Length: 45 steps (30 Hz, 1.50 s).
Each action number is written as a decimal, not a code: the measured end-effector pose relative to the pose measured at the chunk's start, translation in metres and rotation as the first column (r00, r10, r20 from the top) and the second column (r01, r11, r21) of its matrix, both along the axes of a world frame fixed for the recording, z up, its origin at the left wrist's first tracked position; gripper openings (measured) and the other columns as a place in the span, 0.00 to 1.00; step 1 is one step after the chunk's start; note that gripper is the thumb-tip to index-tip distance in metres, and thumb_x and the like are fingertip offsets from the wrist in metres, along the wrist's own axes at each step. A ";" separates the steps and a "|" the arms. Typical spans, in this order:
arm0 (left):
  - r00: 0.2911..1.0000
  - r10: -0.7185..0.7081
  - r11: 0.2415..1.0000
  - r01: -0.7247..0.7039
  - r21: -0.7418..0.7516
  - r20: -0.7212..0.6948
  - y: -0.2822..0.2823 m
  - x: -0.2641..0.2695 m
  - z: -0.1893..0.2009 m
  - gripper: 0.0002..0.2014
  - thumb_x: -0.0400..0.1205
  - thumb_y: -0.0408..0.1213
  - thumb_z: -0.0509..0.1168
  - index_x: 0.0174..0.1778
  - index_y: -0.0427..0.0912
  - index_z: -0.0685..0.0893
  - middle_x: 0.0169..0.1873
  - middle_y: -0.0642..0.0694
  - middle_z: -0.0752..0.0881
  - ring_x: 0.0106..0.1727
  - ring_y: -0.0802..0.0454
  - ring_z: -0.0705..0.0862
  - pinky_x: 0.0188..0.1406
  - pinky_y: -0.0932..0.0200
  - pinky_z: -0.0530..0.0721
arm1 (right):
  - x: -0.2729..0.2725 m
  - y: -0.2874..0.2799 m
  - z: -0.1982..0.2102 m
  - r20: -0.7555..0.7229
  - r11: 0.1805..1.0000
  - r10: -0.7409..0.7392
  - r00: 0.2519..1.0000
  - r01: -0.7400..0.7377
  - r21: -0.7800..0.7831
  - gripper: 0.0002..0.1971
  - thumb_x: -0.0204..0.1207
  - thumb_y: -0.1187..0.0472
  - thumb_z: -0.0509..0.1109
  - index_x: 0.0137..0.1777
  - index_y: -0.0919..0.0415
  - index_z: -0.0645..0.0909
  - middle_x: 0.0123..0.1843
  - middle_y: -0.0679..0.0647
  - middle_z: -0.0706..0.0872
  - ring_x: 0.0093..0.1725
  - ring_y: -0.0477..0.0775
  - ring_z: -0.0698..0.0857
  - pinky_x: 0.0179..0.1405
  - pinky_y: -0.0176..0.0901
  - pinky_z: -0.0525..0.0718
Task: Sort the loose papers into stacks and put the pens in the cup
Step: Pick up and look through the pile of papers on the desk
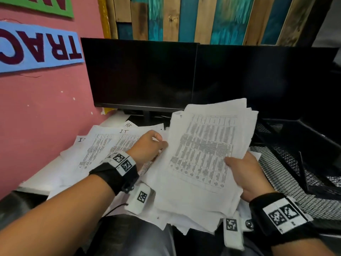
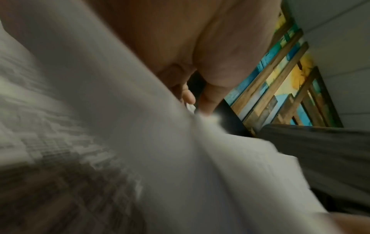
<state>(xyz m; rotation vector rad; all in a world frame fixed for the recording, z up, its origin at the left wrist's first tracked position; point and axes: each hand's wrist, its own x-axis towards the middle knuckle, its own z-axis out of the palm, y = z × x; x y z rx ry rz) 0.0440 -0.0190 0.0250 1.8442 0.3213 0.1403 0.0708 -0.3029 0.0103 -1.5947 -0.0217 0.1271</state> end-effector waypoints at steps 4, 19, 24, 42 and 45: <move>0.985 0.093 0.929 -0.033 0.367 -0.147 0.046 0.001 0.000 0.10 0.83 0.41 0.73 0.58 0.45 0.82 0.49 0.42 0.92 0.40 0.47 0.89 0.52 0.46 0.91 | 0.005 -0.013 0.001 -0.031 0.998 -0.060 0.998 0.061 0.033 0.21 0.83 0.78 0.62 0.67 0.59 0.88 0.58 0.60 0.95 0.55 0.66 0.95 0.55 0.64 0.93; 0.885 0.140 0.702 0.227 0.675 -0.443 0.082 -0.003 -0.027 0.18 0.71 0.44 0.83 0.52 0.40 0.90 0.49 0.45 0.92 0.50 0.46 0.90 0.45 0.56 0.88 | 0.007 -0.004 -0.004 -0.046 0.999 -0.008 0.999 0.010 0.053 0.22 0.83 0.77 0.63 0.70 0.59 0.87 0.60 0.61 0.95 0.59 0.69 0.93 0.64 0.75 0.88; 0.950 0.181 0.673 0.068 0.737 -0.253 0.083 -0.009 -0.018 0.18 0.76 0.47 0.80 0.26 0.48 0.81 0.24 0.51 0.81 0.28 0.52 0.80 0.29 0.62 0.72 | 0.013 -0.006 -0.003 -0.049 0.998 -0.014 0.999 0.017 0.062 0.24 0.83 0.76 0.63 0.73 0.57 0.86 0.62 0.59 0.95 0.60 0.68 0.93 0.64 0.75 0.89; 0.861 0.272 0.871 -0.410 0.270 0.430 0.097 -0.039 0.082 0.11 0.91 0.45 0.61 0.53 0.49 0.89 0.36 0.49 0.87 0.29 0.52 0.79 0.28 0.57 0.77 | 0.015 0.000 -0.002 -0.052 0.994 0.018 0.998 -0.012 0.113 0.24 0.84 0.79 0.59 0.68 0.57 0.88 0.61 0.59 0.95 0.61 0.68 0.93 0.66 0.74 0.88; 0.870 0.301 0.938 -0.343 0.041 0.391 0.089 -0.032 0.086 0.08 0.89 0.43 0.67 0.52 0.46 0.90 0.45 0.45 0.94 0.34 0.52 0.90 0.35 0.51 0.90 | 0.010 0.004 0.003 -0.034 0.990 0.047 0.998 -0.042 0.137 0.23 0.85 0.78 0.60 0.68 0.57 0.88 0.61 0.58 0.95 0.62 0.66 0.93 0.67 0.72 0.88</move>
